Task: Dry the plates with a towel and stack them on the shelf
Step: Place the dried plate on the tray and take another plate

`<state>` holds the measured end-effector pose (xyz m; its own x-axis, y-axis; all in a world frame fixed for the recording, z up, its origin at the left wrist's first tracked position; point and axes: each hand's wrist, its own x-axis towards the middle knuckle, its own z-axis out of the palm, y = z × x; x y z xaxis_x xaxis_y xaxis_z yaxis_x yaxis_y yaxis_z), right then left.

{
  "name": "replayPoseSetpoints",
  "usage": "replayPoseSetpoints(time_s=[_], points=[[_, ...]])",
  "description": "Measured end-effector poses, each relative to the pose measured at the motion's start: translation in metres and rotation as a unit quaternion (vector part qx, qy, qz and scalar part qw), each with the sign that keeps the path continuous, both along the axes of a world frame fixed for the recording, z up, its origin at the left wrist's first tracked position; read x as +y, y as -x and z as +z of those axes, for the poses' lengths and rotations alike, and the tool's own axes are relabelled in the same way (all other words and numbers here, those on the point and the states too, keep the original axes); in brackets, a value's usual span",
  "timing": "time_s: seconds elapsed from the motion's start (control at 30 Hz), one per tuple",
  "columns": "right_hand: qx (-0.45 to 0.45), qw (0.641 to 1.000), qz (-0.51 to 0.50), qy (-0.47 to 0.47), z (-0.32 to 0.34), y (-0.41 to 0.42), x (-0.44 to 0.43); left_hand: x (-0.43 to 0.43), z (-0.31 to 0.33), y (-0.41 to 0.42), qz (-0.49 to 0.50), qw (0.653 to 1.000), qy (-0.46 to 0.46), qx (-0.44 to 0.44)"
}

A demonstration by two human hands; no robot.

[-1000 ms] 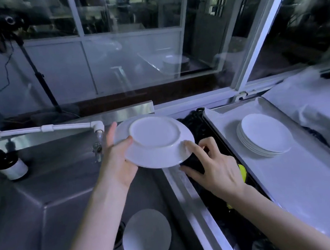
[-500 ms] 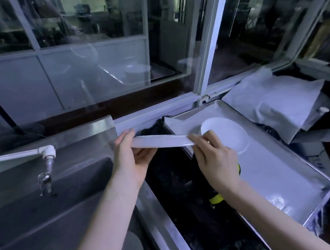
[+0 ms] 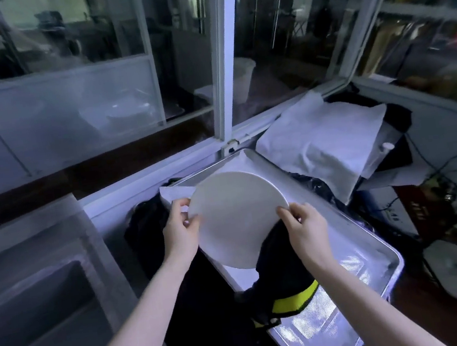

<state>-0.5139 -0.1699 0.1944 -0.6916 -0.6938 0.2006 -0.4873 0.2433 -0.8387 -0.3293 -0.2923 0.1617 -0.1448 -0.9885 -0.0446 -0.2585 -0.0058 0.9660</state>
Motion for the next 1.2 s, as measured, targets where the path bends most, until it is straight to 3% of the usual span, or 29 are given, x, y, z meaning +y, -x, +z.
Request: replayPoseSetpoints(time_s=[0.23, 0.43, 0.57, 1.2], points=[[-0.085, 0.991, 0.046, -0.096, -0.020, 0.075, -0.007, -0.022, -0.010, 0.062, 0.012, 1.000, -0.022, 0.015], [-0.066, 0.974, 0.128, -0.176, -0.044, 0.123, -0.021, -0.038, -0.032, 0.097, 0.071, 0.994, -0.086, 0.011], [-0.096, 0.970, 0.139, -0.173, -0.059, 0.138, -0.049, -0.048, -0.046, 0.108, 0.096, 0.990, -0.104, -0.006], [-0.029, 0.961, 0.152, -0.231, -0.107, 0.157, -0.112, -0.078, -0.070, 0.113, 0.034, 0.980, -0.068, -0.183]])
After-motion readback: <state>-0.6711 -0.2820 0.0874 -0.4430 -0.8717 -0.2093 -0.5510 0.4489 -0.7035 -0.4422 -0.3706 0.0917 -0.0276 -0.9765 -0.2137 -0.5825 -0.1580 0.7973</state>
